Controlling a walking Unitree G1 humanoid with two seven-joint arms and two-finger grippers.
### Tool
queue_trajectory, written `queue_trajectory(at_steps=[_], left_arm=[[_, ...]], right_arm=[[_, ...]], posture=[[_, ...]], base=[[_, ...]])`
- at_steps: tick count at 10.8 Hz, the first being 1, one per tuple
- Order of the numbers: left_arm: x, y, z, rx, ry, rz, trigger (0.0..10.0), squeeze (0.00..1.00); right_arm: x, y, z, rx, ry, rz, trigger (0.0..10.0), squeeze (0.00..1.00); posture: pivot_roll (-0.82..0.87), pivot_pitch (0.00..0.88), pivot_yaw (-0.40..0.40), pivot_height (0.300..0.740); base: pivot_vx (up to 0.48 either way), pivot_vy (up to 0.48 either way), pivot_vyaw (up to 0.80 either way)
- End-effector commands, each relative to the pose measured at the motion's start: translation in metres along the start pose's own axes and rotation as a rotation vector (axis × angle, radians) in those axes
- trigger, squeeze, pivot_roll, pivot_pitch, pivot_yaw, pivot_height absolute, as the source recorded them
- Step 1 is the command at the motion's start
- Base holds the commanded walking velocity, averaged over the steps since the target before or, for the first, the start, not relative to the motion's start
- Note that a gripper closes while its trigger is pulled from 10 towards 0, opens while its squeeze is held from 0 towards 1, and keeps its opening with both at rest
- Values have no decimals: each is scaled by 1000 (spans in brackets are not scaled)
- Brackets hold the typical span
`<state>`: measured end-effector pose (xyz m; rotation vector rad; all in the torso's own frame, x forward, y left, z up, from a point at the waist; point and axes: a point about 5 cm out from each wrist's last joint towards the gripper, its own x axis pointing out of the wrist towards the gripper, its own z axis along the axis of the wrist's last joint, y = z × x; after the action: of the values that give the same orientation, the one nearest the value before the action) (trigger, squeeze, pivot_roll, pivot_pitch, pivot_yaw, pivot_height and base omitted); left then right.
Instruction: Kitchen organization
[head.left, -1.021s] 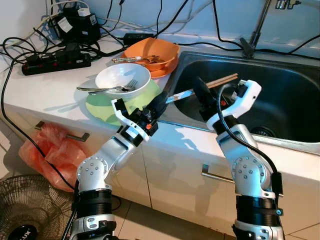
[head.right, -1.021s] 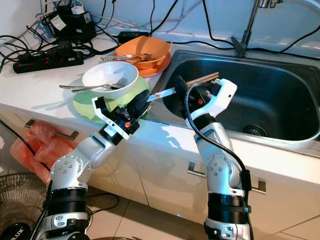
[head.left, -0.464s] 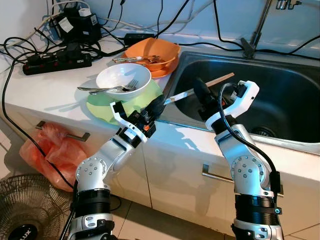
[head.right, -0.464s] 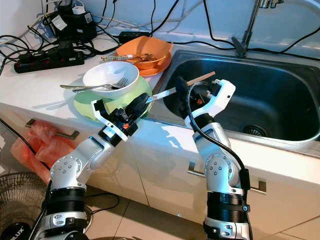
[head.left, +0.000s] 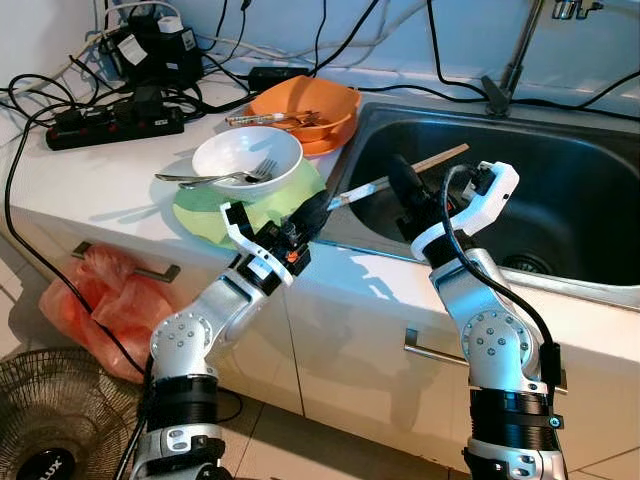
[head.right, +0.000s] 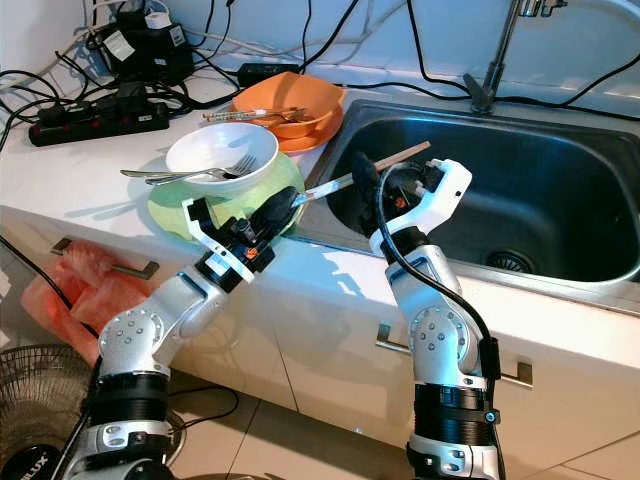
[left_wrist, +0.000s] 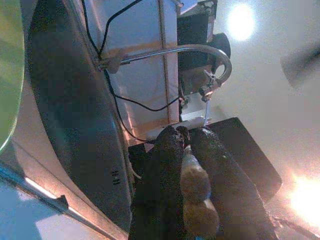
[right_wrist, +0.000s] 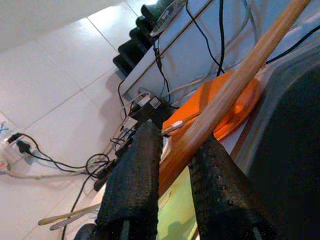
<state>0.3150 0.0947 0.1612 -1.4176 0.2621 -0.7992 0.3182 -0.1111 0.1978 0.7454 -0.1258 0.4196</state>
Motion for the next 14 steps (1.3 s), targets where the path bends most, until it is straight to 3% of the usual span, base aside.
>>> queue_trajectory(at_steps=[1,2,3,7,10,11,12,13,14], left_arm=[[5,-2,-11,49,104,20,10000,0],[7,-3,-12,58,109,9,10000,906],[7,-4,-13,62,107,10,10000,1000],[7,-2,-17,61,98,17,10000,1000],[5,-3,-16,124,97,38,10000,1000],[5,-4,-16,254,114,75,10000,1000],[5,-2,-15,446,138,136,10000,1000],[10,-4,-9,834,129,222,10000,1000],[14,-9,-4,1061,98,244,10000,1000]], right_arm=[[1,-5,7,-55,-19,-53,0,0],[1,-9,7,-54,-18,-78,0,0],[1,-12,8,-57,-28,-109,0,0],[1,-28,11,-45,-84,-261,0,0],[2,-36,15,-74,-118,-338,0,0],[2,-43,20,-147,-131,-394,0,0],[0,-52,24,-237,-132,-455,0,0],[-2,-62,27,-440,-101,-505,7451,0],[-3,-66,27,-544,-84,-516,9490,0]], posture=[[14,30,52,740],[13,30,52,740],[14,30,53,740],[18,30,56,740],[21,30,55,740],[22,31,53,740],[26,34,53,740],[31,38,55,740],[32,39,59,740]], base=[[0,0,0],[0,0,0],[0,0,0],[0,0,0],[0,0,0],[0,0,0],[0,0,0],[0,0,0],[0,0,0]])
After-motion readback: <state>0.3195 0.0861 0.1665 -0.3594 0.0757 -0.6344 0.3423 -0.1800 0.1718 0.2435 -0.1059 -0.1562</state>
